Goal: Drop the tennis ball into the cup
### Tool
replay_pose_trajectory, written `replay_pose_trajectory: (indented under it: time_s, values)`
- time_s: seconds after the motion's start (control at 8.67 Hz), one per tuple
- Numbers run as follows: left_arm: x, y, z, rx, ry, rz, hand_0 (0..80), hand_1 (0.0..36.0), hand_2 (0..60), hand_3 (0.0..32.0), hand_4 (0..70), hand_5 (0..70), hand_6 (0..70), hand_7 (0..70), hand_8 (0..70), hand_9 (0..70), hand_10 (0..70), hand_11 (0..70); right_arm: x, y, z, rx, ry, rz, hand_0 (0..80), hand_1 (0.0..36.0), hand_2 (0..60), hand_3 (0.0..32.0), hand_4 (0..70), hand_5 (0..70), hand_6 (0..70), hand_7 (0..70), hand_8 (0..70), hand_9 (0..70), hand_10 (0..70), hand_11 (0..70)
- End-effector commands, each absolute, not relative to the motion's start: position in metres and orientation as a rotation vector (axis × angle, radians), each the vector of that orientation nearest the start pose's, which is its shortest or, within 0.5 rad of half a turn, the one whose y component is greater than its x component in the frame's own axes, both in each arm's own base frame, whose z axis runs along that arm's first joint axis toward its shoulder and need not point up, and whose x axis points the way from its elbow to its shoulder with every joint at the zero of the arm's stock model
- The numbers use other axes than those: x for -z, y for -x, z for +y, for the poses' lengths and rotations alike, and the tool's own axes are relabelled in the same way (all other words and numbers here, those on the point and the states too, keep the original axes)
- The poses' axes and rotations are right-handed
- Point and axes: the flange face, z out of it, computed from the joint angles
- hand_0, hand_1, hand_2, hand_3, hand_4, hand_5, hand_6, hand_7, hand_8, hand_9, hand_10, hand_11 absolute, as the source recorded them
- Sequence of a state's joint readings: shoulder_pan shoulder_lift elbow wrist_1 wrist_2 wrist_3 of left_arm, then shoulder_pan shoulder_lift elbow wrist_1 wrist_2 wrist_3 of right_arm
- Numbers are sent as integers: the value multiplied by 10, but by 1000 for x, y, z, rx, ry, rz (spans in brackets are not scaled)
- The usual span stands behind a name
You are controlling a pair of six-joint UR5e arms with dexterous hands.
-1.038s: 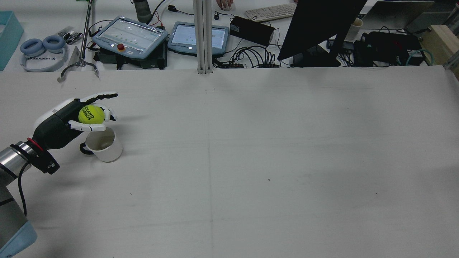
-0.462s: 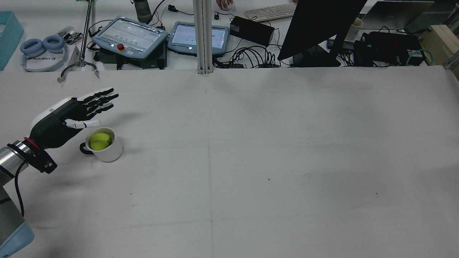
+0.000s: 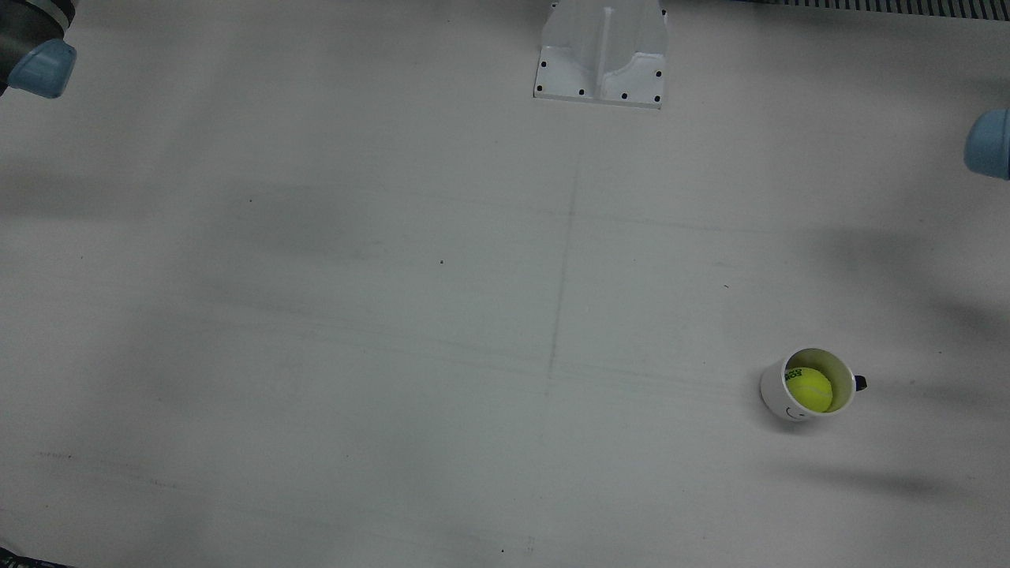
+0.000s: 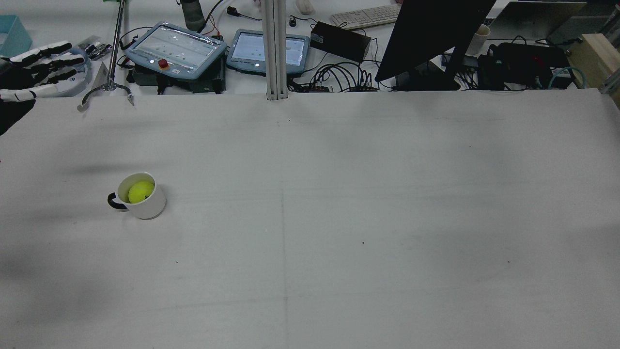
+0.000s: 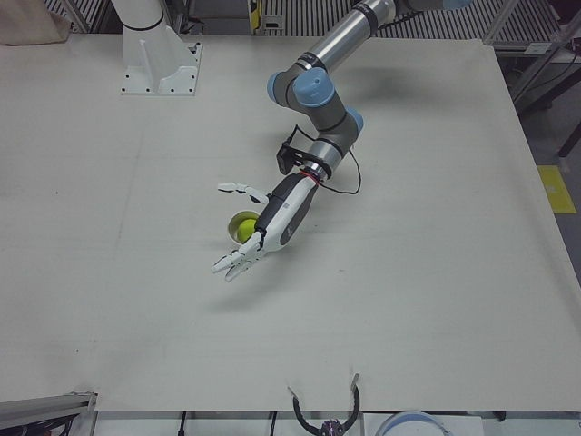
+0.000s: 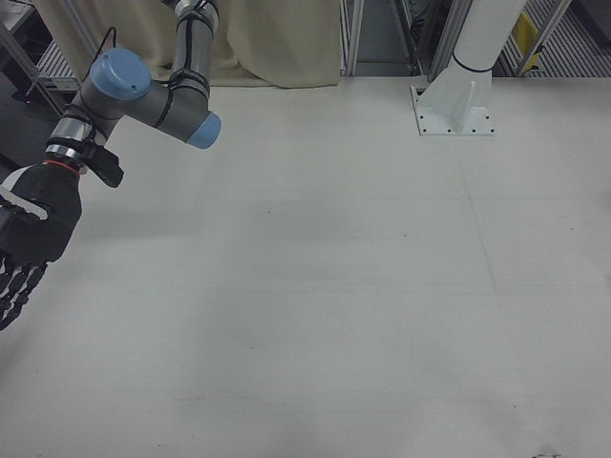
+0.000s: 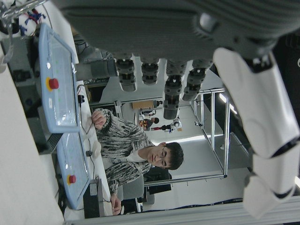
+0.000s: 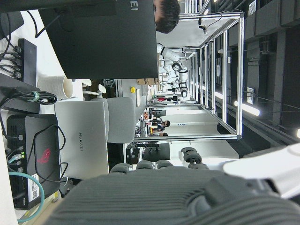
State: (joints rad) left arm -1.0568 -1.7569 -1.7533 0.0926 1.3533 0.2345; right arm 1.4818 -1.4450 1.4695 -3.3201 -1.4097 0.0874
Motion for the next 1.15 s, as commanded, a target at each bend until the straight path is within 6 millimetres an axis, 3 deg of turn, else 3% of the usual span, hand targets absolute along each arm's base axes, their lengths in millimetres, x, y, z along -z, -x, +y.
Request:
replay_pose_trajectory:
  time_s: [0.0,0.12,0.23,0.35,0.46,0.58,0.69,0.81,0.92,1.04]
  values:
    - [-485,-57,-574,1743,-13,2328,433,90,234,0,239,99,413,169,123,86,98,148,-688,-102,-539,2302,11,1982,0,0,0,0,0,0,0,0,0,0,0,0]
    - [-487,-55,-576,1748,16,2345,430,92,250,0,240,99,413,175,124,89,100,150,-688,-102,-538,2304,12,1981,0,0,0,0,0,0,0,0,0,0,0,0]
    - [-493,-60,-580,1737,43,2370,445,105,232,0,244,84,310,198,107,98,109,164,-689,-102,-538,2304,12,1981,0,0,0,0,0,0,0,0,0,0,0,0]
    - [-506,-55,-584,1736,33,2384,458,104,248,0,247,118,484,186,144,99,120,181,-689,-102,-538,2304,12,1981,0,0,0,0,0,0,0,0,0,0,0,0]
    - [-507,-42,-585,1748,4,2386,456,98,209,0,226,108,421,189,133,101,134,201,-689,-102,-538,2304,12,1981,0,0,0,0,0,0,0,0,0,0,0,0]
    - [-509,-41,-584,1748,5,2386,456,98,204,0,203,114,438,165,138,98,137,206,-689,-102,-538,2304,12,1981,0,0,0,0,0,0,0,0,0,0,0,0]
    - [-506,-43,-583,1740,13,2391,465,119,204,0,227,97,336,194,117,104,132,200,-689,-102,-538,2304,12,1981,0,0,0,0,0,0,0,0,0,0,0,0]
    - [-500,-45,-581,1731,34,2404,467,121,227,0,225,117,438,162,136,95,122,186,-689,-102,-538,2304,12,1981,0,0,0,0,0,0,0,0,0,0,0,0]
    - [-505,-50,-577,1721,53,2395,477,133,221,0,205,129,477,143,144,89,112,174,-689,-102,-538,2304,12,1981,0,0,0,0,0,0,0,0,0,0,0,0]
    - [-514,-69,-571,1693,98,2389,503,161,191,0,219,127,421,170,140,104,118,185,-689,-102,-538,2304,12,1981,0,0,0,0,0,0,0,0,0,0,0,0]
